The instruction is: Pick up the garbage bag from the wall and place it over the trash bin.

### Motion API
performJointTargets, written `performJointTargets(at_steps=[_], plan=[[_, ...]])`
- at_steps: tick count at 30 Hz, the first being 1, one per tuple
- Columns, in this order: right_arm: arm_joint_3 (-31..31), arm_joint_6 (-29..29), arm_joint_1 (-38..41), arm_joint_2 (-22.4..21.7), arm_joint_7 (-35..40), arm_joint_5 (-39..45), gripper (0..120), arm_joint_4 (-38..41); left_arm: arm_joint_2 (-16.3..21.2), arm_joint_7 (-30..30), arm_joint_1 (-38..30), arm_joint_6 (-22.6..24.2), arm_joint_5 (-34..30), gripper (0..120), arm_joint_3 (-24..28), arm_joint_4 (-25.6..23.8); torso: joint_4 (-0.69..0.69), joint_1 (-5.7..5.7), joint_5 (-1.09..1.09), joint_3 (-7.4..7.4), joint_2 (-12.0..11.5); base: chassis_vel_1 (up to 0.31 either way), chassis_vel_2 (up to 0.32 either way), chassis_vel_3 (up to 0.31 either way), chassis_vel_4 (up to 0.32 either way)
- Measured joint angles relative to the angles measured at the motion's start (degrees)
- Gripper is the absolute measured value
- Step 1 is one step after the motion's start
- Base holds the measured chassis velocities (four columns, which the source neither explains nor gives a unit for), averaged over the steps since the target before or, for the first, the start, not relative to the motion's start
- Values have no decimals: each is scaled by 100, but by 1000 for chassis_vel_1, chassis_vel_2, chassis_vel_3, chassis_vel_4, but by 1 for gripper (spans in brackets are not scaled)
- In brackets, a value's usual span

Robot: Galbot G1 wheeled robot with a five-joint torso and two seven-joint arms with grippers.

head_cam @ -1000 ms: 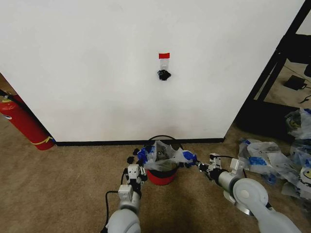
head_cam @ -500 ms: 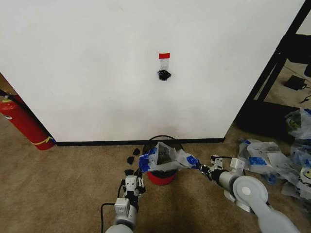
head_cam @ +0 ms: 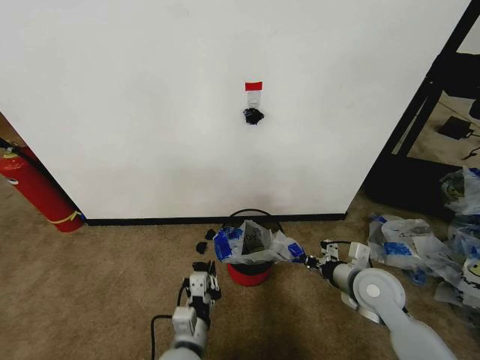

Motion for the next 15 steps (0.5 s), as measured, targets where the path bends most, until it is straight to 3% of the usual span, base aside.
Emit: performJointTargets(at_steps=[4,8,9,15], plan=[[-18,6,46,-10,-12,-40,0,-24,207,37,82,167,-399,39,-79,-275,3,0,0,0,0,0,0,0,0],[-65,29,59,4,-72,-178,0,-90,249,10,10,448,-1328,55,-129,-651,2,0,0,0,0,0,0,0,0],[-65,29,59,4,-72,-178,0,-90,249,10,10,448,-1328,55,-129,-651,2,0,0,0,0,0,0,0,0],[-107,57,-9,55,-142,-325,0,-82,-51,-161,-721,719,-2407,82,-13,-378,0,0,0,0,0,0,0,0,0]])
